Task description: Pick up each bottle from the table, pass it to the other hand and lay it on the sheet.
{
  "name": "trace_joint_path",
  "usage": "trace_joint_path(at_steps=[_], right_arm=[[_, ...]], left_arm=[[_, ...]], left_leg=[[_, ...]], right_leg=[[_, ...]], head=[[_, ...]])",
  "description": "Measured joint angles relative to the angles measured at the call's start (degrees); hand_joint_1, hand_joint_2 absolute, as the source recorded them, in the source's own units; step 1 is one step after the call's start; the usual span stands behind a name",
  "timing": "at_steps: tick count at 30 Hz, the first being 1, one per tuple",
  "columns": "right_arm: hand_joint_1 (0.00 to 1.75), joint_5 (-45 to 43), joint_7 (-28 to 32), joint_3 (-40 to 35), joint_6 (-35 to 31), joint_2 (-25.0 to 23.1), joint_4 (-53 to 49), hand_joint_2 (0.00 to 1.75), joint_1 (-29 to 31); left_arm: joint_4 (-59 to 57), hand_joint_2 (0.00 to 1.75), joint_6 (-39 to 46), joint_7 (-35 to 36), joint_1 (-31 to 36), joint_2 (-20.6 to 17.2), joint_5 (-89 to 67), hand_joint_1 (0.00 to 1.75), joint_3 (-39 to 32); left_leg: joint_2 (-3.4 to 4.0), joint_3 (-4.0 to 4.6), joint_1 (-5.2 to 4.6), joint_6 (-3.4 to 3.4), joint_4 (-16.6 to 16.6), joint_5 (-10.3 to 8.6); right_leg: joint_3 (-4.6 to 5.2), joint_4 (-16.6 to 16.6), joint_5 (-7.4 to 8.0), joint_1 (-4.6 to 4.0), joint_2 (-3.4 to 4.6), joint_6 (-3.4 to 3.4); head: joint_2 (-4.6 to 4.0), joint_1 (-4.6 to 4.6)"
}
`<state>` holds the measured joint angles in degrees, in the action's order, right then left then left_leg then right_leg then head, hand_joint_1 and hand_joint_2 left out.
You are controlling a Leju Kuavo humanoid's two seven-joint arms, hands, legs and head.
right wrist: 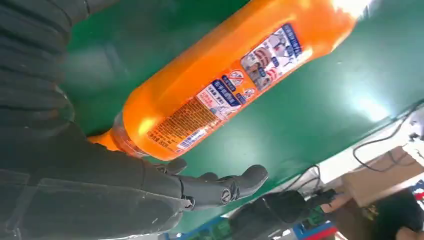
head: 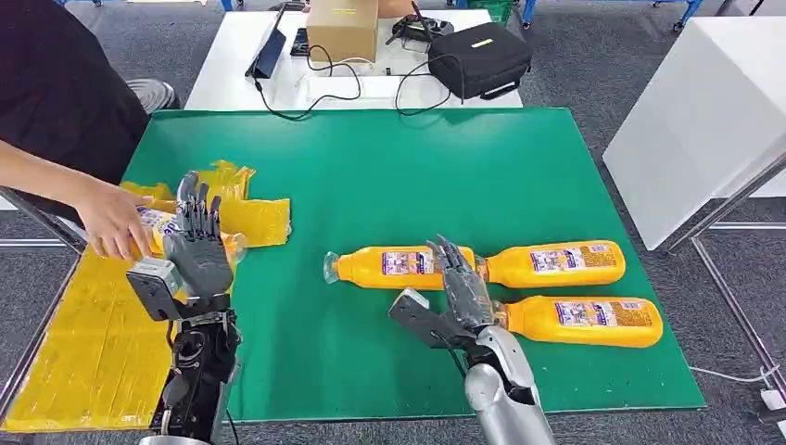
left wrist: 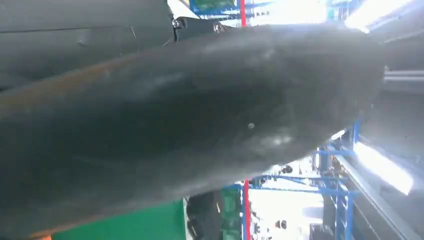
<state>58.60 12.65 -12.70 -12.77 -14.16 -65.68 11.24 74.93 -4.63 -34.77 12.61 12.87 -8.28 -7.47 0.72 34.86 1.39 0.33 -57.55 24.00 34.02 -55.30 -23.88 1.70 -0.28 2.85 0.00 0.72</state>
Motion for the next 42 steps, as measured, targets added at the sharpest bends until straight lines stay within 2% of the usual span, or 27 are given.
trace_joint_path(at_steps=[13, 22, 42], right_arm=[[0.00, 1.74, -2.27, 1.27, -1.04, 0.46, 7.53, 1.75, 3.68], [0.00, 4.85, -3.87, 1.27, -2.38, -0.72, 12.57, 1.75, 6.77], [0.00, 8.24, -5.94, -0.04, -1.92, -2.84, 13.59, 1.75, 7.48]], left_arm=[[-4.04, 0.00, -0.68, 0.13, 4.39, 0.04, 1.73, 0.00, 4.06], [-4.76, 0.00, -0.90, -0.13, 4.40, 0.04, 2.99, 0.00, 6.38], [-4.59, 0.00, -2.71, -1.05, 1.61, -0.42, 5.20, 0.00, 6.42]], left_leg=[[0.02, 0.00, 0.01, 0.00, 0.00, -0.01], [0.02, -0.01, 0.02, 0.00, 0.00, -0.01], [0.01, 0.01, 0.02, 0.00, 0.01, -0.01]], right_leg=[[0.00, 0.00, 0.00, -0.01, 0.01, 0.00], [-0.01, -0.01, 0.00, -0.02, 0.01, 0.00], [-0.01, -0.04, 0.00, -0.02, 0.01, 0.00]], head=[[0.00, 0.00], [0.00, 0.00], [0.00, -0.02]])
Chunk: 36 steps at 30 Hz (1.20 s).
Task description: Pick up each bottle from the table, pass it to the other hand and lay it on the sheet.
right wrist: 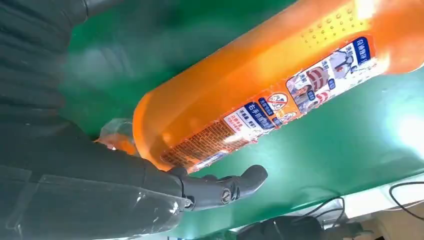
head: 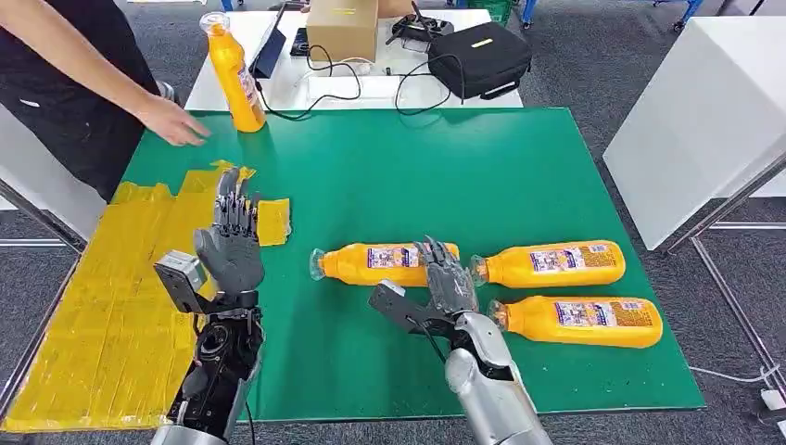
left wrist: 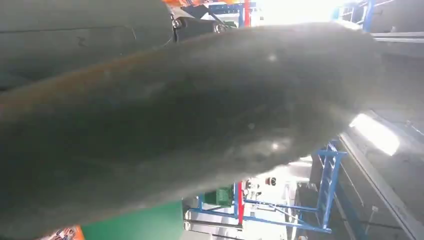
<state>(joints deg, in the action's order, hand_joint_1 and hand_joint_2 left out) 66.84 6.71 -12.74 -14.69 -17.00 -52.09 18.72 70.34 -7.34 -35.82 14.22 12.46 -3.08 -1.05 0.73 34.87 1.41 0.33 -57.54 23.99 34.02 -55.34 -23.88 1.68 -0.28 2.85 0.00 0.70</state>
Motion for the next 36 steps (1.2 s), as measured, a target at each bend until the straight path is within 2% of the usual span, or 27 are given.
trace_joint_path(at_steps=[19, 36], right_arm=[[0.00, 2.95, -4.42, -0.79, 0.81, 0.09, 2.12, 1.75, 3.43], [0.00, 1.90, -3.54, 0.42, -0.72, 1.31, 4.07, 1.75, 4.62]], left_arm=[[0.48, 0.00, -1.73, -0.07, -0.92, -0.83, 1.31, 0.00, -0.15], [-6.16, 0.00, -2.45, -2.93, 2.26, -1.20, 1.88, 0.00, 0.52]], left_leg=[[-0.01, 0.00, 0.00, 0.00, 0.00, 0.00], [0.01, -0.01, -0.01, 0.00, -0.01, -0.01]], right_leg=[[0.01, 0.00, 0.00, 0.00, 0.00, 0.00], [0.02, 0.00, 0.01, 0.00, 0.00, 0.00]], head=[[0.00, 0.02], [0.00, 0.02]])
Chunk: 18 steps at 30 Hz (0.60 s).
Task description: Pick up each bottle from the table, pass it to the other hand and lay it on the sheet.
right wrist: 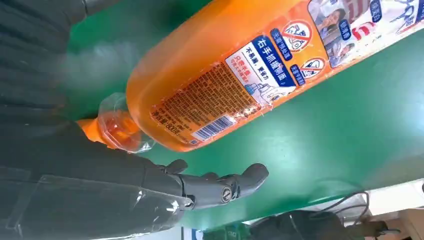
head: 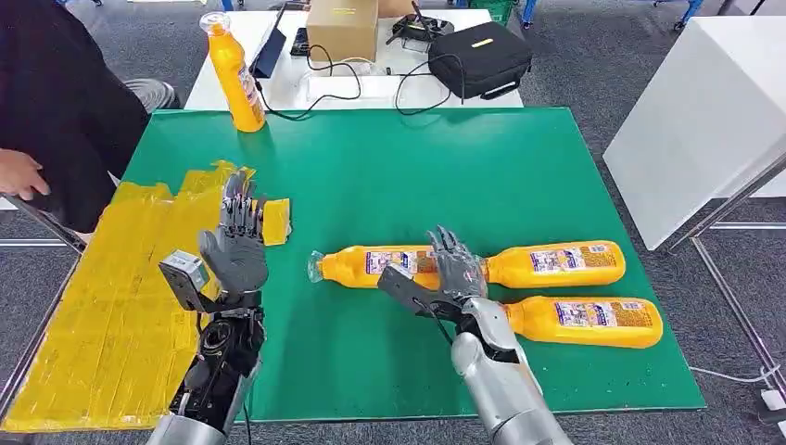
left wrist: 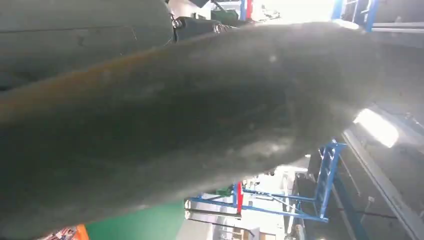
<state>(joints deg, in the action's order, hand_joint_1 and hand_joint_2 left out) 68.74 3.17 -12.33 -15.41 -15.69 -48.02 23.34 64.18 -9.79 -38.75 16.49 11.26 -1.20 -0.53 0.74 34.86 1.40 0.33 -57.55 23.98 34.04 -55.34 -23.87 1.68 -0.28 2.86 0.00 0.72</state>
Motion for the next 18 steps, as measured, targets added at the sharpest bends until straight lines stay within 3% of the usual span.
trace_joint_path(at_steps=[18], right_arm=[[0.00, 1.03, -0.13, 0.39, -1.86, -1.03, 10.71, 1.75, 7.11]], left_arm=[[-3.09, 0.00, -0.50, -0.42, 1.28, -0.07, 0.52, 0.00, 0.31]], left_leg=[[-0.01, 0.01, 0.00, 0.00, 0.00, -0.06]], right_leg=[[-0.01, -0.02, 0.01, 0.00, -0.01, 0.01]], head=[[0.00, 0.00]])
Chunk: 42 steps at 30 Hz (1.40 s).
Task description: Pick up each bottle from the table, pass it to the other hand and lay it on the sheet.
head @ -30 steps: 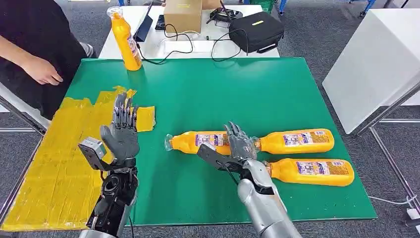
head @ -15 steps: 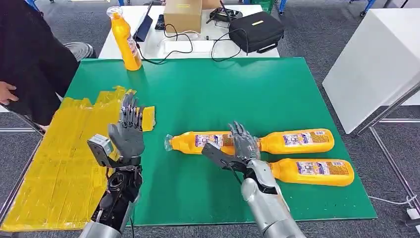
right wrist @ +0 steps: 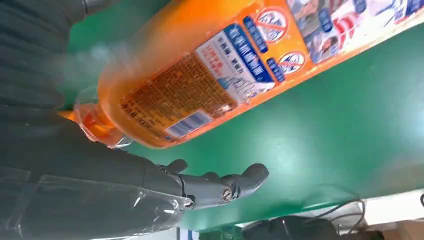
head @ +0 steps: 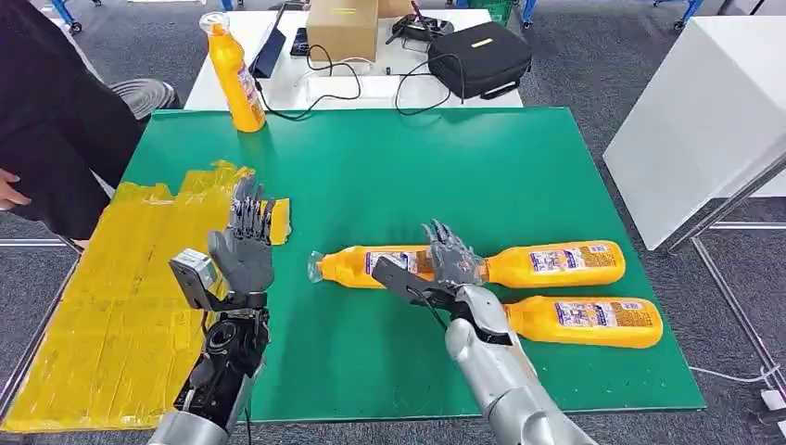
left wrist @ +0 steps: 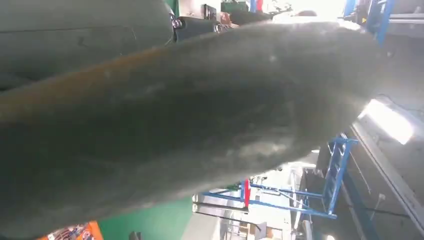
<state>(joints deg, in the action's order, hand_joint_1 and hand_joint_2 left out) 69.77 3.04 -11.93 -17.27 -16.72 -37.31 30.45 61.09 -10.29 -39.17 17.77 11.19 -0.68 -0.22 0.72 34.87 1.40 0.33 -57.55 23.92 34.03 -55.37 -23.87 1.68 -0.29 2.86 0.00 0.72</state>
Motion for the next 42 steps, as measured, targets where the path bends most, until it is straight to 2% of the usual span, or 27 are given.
trace_joint_path(at_steps=[6, 12, 19, 20, 21, 24, 29, 35, 42], right_arm=[[0.00, 0.33, -0.17, 0.00, 0.93, -1.09, 3.52, 1.75, 2.07], [0.00, 2.56, -3.65, -0.22, 5.51, -1.86, 8.68, 1.75, 4.63], [0.00, 4.16, -6.13, -0.66, 7.94, -2.10, 12.88, 1.75, 6.77], [1.54, 4.77, -7.59, -0.79, 9.45, -2.10, 13.40, 1.75, 7.33], [1.75, 5.37, -9.02, -0.92, 11.18, -2.08, 14.03, 1.75, 7.43], [1.75, 7.67, -12.78, -1.86, 14.97, -1.86, 15.81, 1.75, 7.61], [1.75, 7.93, -12.90, -2.25, 15.50, -1.77, 16.90, 1.75, 7.70], [1.75, 7.34, -13.25, -2.19, 16.79, -1.60, 17.49, 1.75, 8.00], [1.75, 7.28, -13.31, -2.14, 17.20, -1.35, 17.66, 1.75, 8.06]], left_arm=[[0.15, 0.00, 0.00, 0.63, 0.58, -0.02, 0.02, 0.00, -0.05], [0.20, 0.00, -0.59, 1.22, 1.62, 0.09, -0.44, 0.00, -0.02], [0.20, 0.00, -0.88, 1.46, 2.32, 0.17, -0.44, 0.00, 0.00], [0.13, 0.00, -1.12, 1.51, 2.54, 0.17, -0.42, 0.00, 0.02], [0.04, 0.00, -1.20, 1.55, 2.86, 0.22, -0.31, 0.00, 0.04], [-0.48, 0.00, -1.31, 1.60, 4.00, 0.24, 0.26, 0.00, 0.04], [-0.48, 0.00, -0.90, 2.17, 4.46, 0.24, 1.07, 0.00, 0.02], [-0.48, 0.00, -0.79, 2.56, 4.61, 0.37, 1.40, 0.00, 0.04], [-0.48, 0.00, -0.66, 2.56, 4.81, 0.70, 1.44, 0.00, 0.06]], left_leg=[[0.00, 0.01, 0.00, 0.00, 0.00, 0.00], [0.00, -0.03, 0.00, 0.00, 0.00, 0.00], [0.02, -0.15, 0.00, 0.00, 0.00, 0.00], [0.03, -0.22, 0.00, -0.01, 0.00, 0.00], [0.02, -0.29, 0.00, -0.01, 0.00, 0.01], [0.02, -0.53, 0.01, -0.03, 0.01, 0.04], [0.08, -1.02, 0.02, -0.08, 0.02, 0.14], [0.08, -1.39, 0.02, -0.09, 0.04, 0.15], [0.07, -1.44, 0.02, -0.08, 0.04, 0.13]], right_leg=[[0.02, -0.01, 0.00, 0.00, 0.00, 0.00], [-0.02, -0.01, 0.00, 0.00, 0.00, 0.00], [-0.08, 0.00, 0.00, 0.00, 0.01, 0.00], [-0.11, 0.00, 0.00, 0.00, 0.02, 0.00], [-0.19, 0.00, -0.01, 0.00, 0.01, -0.01], [-0.40, 0.01, -0.04, -0.01, 0.02, -0.03], [-0.84, 0.04, -0.08, -0.01, 0.06, -0.05], [-0.61, 0.07, -0.10, -0.01, 0.07, -0.07], [-0.81, 0.07, -0.09, -0.01, 0.07, -0.07]], head=[[0.00, 0.00], [0.00, -0.02], [0.00, 0.00], [0.00, 0.00], [0.00, 0.00], [0.00, -0.02], [0.00, -0.02], [0.00, 0.00], [0.00, -0.02]])
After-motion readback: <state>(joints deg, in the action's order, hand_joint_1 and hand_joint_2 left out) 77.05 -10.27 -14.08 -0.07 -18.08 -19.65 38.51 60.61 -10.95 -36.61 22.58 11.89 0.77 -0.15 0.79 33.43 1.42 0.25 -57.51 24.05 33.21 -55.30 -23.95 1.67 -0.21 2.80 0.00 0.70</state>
